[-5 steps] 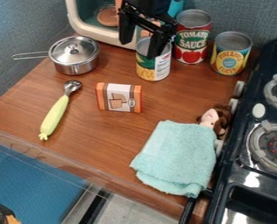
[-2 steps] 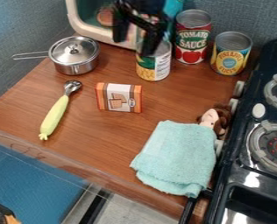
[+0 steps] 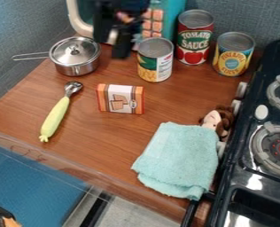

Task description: Turn the box one more time to the right

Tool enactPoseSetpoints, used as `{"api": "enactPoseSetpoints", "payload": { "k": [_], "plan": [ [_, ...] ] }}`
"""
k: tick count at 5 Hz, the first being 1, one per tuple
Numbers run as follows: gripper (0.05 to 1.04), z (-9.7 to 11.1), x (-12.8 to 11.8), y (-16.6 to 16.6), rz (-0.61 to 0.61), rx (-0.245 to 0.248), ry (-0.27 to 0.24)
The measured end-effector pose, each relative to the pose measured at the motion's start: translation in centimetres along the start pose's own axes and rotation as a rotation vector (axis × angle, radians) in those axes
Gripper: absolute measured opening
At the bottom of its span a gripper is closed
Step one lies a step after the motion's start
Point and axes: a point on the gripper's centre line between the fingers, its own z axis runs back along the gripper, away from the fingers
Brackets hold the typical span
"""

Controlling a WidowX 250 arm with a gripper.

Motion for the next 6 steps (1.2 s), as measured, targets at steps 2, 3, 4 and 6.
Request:
{"api": "enactPoseSetpoints", "payload": {
  "k": [2,3,4,6],
  "plan": [
    [1.000,-1.5,-1.1,1.0,-0.351,0.007,0.023],
    [1.000,-2.9,0.1,-0.2,-0.550,0.024,0.017],
    [0.999,-3.8,1.4,-2.6,-0.684,0.137,-0.055],
    [1.000,-4.6,3.2,-3.8,-0.661,0.239,-0.136]
  ]
}}
